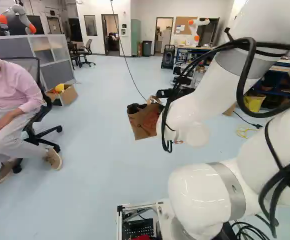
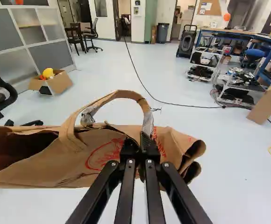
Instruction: Pick up the grocery bag from the ground
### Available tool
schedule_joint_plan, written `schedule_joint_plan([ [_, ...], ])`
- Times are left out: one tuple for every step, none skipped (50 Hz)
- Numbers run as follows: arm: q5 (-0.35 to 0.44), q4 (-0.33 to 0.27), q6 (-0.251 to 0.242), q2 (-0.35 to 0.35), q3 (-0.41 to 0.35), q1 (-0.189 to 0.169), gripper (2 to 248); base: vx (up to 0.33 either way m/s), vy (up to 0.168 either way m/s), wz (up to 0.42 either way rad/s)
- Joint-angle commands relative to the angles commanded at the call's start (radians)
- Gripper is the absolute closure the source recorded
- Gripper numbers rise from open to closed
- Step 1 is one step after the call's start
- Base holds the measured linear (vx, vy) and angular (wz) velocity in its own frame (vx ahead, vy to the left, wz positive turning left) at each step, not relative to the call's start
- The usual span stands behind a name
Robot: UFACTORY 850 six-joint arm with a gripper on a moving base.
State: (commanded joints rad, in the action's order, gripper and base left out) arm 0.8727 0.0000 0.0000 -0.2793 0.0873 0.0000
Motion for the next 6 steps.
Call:
schedule_joint_plan([
  [0.0,0.0,0.0,0.0,0.0,0.0,225,0.0,0.0,0.0],
  [0.0,0.0,0.0,0.0,0.0,0.0,225,0.0,0.0,0.0],
  [0.0,0.0,0.0,0.0,0.0,0.0,225,0.0,0.0,0.0],
  [0.0,0.0,0.0,0.0,0.0,0.0,225,0.0,0.0,0.0],
  [0.0,0.0,0.0,0.0,0.0,0.0,225,0.0,0.0,0.0],
  [0.0,0.0,0.0,0.0,0.0,0.0,225,0.0,0.0,0.0],
])
